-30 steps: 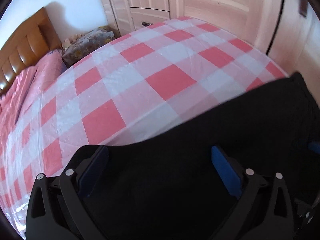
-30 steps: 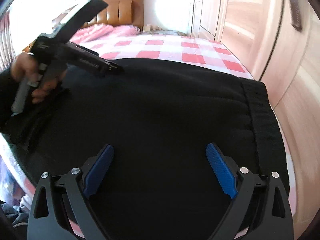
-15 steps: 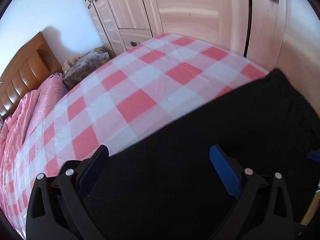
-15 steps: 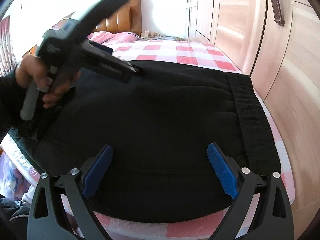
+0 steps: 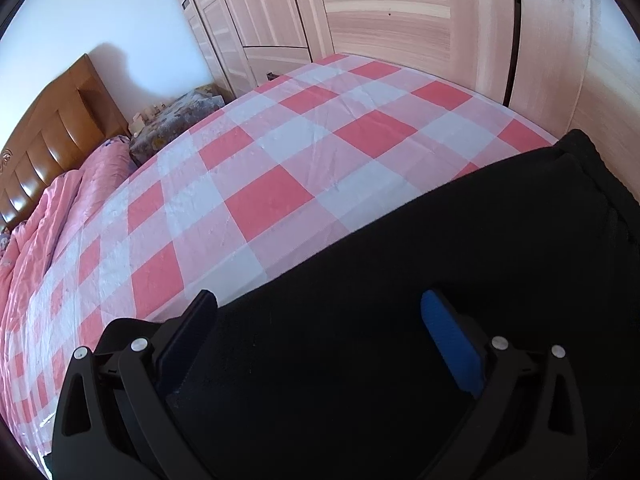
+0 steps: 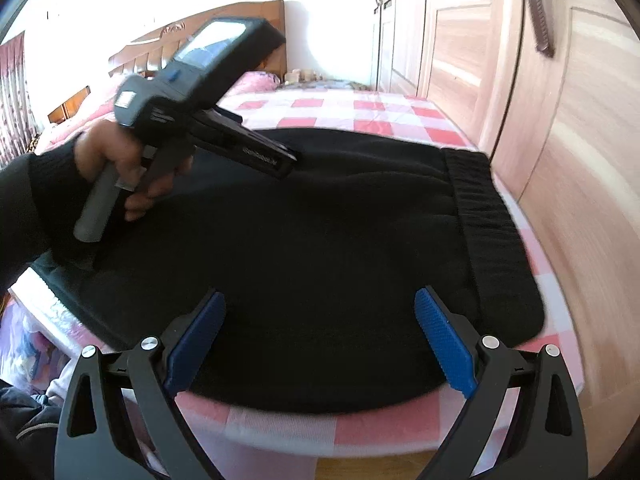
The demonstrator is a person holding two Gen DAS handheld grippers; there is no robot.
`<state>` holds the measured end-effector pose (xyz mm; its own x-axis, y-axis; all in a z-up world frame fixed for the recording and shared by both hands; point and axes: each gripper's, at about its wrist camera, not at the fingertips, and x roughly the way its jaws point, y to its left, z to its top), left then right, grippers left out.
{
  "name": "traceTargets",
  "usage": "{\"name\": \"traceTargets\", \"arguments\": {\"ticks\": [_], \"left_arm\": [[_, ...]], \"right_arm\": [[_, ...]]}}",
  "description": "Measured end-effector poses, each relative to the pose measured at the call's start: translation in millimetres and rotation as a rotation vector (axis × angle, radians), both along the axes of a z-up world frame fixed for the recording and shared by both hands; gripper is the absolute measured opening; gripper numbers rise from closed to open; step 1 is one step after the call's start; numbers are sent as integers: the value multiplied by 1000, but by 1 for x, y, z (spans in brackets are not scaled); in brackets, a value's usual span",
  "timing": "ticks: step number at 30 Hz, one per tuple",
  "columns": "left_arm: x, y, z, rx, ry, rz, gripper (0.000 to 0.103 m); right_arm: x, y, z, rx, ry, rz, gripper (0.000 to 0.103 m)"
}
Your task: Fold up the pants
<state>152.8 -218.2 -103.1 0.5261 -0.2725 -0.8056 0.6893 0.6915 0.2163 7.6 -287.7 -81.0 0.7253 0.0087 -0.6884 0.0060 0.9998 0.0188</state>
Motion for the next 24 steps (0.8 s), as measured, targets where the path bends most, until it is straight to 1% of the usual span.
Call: {"name": "traceTargets", "arguments": {"ticks": [2, 3, 5, 6, 8, 10, 11, 12, 14, 15, 18, 19, 21, 22, 23, 24], "left_arm": [[-3, -1, 8, 23, 5, 16, 102], [-6, 3, 21, 6, 8, 25, 101], [-12, 19, 48, -74, 22, 40, 101], [-15, 38, 67, -139, 35, 63, 101], [-20, 69, 86, -195, 29, 122, 101], [-26, 113, 95, -241, 19, 197, 101], [-28, 132, 96, -259, 16, 233, 101], [-31, 157, 92, -266, 11, 294, 101], [-37, 188, 79, -255, 11, 370, 101], [-41, 201, 70, -247, 13, 393, 101], [-50, 222, 49, -203, 0, 415, 101], [-51, 224, 44, -191, -3, 410, 101], [-49, 226, 28, -142, 5, 406, 102], [-49, 229, 23, -154, 11, 399, 102], [-49, 234, 20, -192, 11, 394, 102], [-48, 237, 17, -212, 21, 394, 102]], "right_arm": [[-13, -7, 6, 52, -17, -4, 92], [-20, -12, 9, 84, -27, -10, 92], [-35, -35, 10, 168, -41, -65, 92], [-40, -43, 10, 195, -45, -86, 92], [-57, -70, 4, 304, -65, -156, 92], [-68, -86, -3, 393, -67, -178, 92], [-71, -90, -7, 423, -72, -176, 92], [-73, -92, -9, 442, -77, -174, 93], [-71, -91, -15, 483, -77, -171, 93], [-67, -91, -17, 505, -75, -170, 93], [-54, -86, -22, 561, -48, -172, 93], [-49, -84, -24, 570, -32, -176, 94], [-43, -80, -20, 559, -19, -182, 95], [-41, -79, -19, 548, -4, -188, 95], [-38, -78, -19, 546, 10, -190, 95], [-35, -76, -18, 539, 28, -192, 95]]}}
